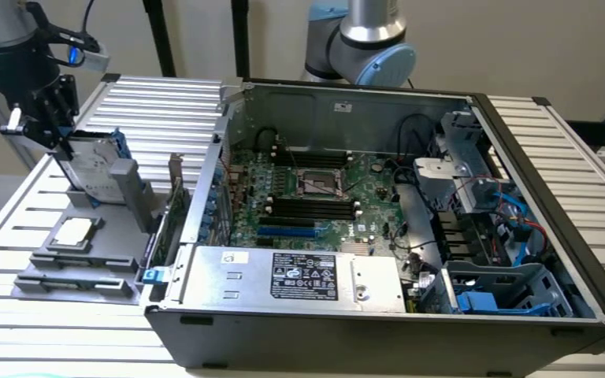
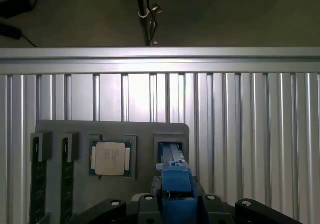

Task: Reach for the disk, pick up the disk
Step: 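Pick up the disk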

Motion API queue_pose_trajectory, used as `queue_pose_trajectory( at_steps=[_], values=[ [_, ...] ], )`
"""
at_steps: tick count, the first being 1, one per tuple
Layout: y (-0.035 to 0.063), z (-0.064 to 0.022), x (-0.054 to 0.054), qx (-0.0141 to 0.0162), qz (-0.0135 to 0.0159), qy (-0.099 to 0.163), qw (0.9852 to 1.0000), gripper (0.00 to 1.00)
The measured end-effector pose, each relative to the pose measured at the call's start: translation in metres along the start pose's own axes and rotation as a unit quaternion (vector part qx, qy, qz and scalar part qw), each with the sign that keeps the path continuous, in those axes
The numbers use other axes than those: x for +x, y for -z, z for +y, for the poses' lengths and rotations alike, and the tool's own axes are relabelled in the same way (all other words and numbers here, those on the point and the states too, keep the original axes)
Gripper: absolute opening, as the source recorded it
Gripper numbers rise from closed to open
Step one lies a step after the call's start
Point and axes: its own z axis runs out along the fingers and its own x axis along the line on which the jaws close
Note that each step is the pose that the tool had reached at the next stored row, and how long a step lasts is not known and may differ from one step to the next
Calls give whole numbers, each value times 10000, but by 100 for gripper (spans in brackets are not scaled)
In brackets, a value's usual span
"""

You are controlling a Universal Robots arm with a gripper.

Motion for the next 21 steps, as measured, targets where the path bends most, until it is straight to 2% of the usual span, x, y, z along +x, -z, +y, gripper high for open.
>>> queue_pose_trajectory(
  at_steps=[16,19,21],
  values=[
    [0,0,1,0,0,0,10000,33],
    [34,-2,0,1,-1,1,10000,33],
    [96,-11,-1,0,-2,1,10000,33]
  ],
)
